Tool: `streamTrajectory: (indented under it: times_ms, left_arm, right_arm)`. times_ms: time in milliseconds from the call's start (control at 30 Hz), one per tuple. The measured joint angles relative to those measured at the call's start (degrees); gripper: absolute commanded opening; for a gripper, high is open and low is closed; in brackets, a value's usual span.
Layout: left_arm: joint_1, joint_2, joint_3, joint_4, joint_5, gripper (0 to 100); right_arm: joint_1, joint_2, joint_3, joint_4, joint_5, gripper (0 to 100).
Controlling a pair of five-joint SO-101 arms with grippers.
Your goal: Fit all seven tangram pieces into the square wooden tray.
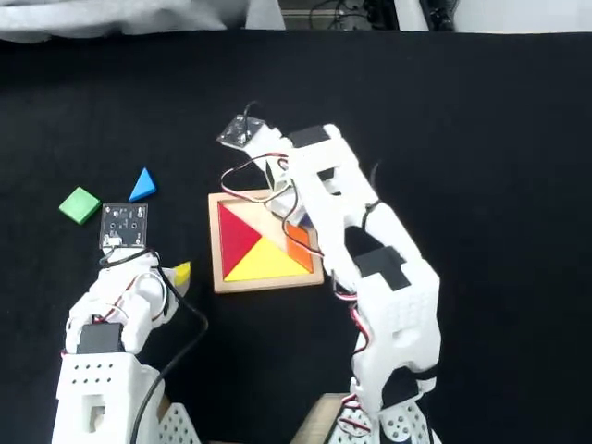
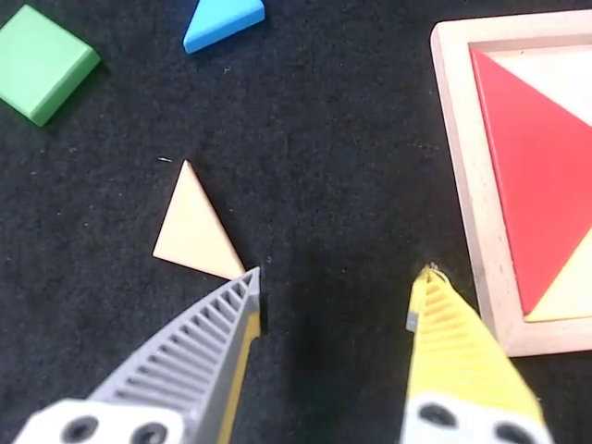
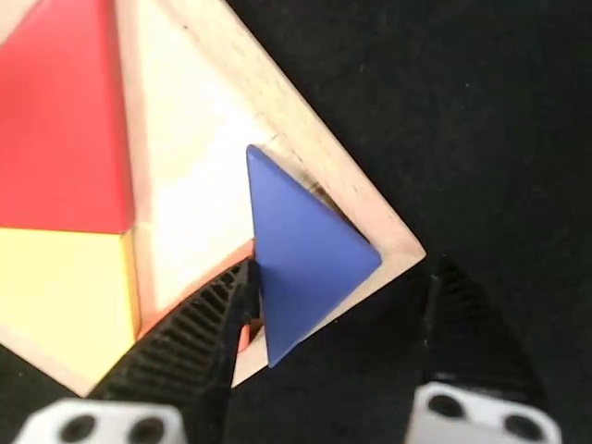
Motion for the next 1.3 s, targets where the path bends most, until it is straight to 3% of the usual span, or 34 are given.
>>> streamTrajectory:
  times_ms: [300,400,533,833,1300]
  left_arm:
    - [0.0,0.0,0.0,0.0,0.0,26]
    - [0.0,0.0,0.0,0.0,0.0,26]
    - [0.0,0.0,0.0,0.0,0.0,26]
    - [0.0,0.0,0.0,0.0,0.0,26]
    - [0.0,0.0,0.0,0.0,0.0,26]
  right_arm:
    - [-0.1,-0.9,-5.5,5.8,0.0,27.7]
    - [-0.1,-4.5,-8.2,9.6,0.0,19.9]
    - [1.4,-7.5,-9.5,10.1,0.0,1.5]
    - [10.6,-1.3,-7.0,3.1,0.0,1.1]
    - [4.7,2.6,-5.5,3.0,0.0,1.1]
